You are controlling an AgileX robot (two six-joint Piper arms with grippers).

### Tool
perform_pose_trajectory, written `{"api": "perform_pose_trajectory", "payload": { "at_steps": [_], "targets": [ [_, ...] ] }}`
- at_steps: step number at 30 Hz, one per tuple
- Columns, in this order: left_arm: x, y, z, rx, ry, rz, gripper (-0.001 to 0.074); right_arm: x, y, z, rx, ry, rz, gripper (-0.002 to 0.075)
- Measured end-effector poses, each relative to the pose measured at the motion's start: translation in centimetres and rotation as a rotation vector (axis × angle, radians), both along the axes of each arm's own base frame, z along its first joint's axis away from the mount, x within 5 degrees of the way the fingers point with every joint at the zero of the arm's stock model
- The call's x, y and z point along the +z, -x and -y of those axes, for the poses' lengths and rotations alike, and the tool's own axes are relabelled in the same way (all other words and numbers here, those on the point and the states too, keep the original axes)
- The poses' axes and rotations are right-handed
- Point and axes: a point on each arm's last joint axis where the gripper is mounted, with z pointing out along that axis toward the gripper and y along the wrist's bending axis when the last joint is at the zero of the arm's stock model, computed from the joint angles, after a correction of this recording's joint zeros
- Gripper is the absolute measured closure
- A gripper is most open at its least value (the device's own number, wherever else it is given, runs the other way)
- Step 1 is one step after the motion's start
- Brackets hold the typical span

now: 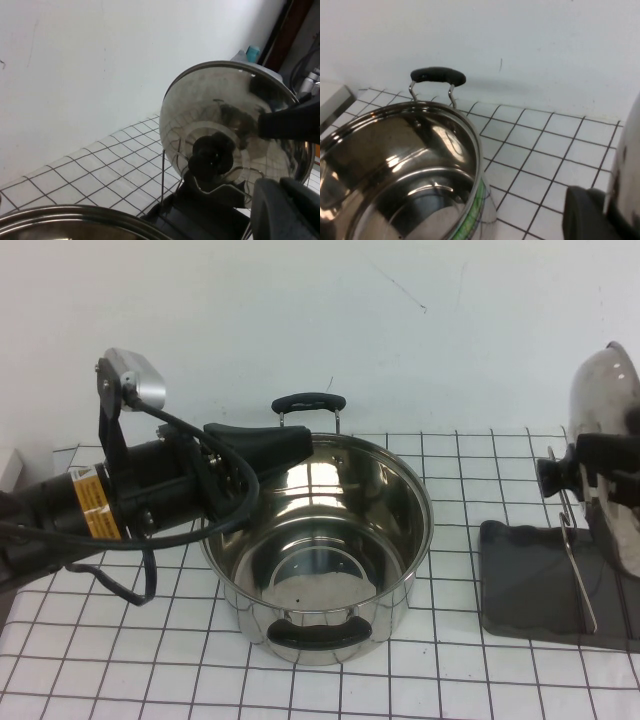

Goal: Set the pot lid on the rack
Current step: Place the pot lid on the pot rack

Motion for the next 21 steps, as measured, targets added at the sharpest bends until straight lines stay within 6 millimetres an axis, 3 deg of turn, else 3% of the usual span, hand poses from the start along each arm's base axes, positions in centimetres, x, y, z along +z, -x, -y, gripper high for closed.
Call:
{"api": "perform_pose_trajectory", "payload": {
  "at_steps": [4, 11, 17, 21],
  "targets": [
    [0.0, 0.0, 0.0, -0.001, -0.001, 0.0, 0.0736, -0.9, -0.5, -0.1, 0.021, 0.014, -0.021, 0.0594],
    [-0.1, 0.1, 0.0, -0.007, -0.008, 0.0, 0.0736, -1.2, -0.7, -0.2, 0.028, 0.018, -0.027, 0.0303],
    [-0.2, 0.1, 0.0, -0.018, -0.023, 0.009, 0.0736, -0.6, -0.1, 0.5, 0.025, 0.048, -0.015, 0.0258],
    [-0.1, 0.0, -0.3, -0.01, -0.026, 0.031, 0.0736, 0.9, 1.1, 2.2, -0.026, 0.072, -0.003, 0.0255]
  ]
}}
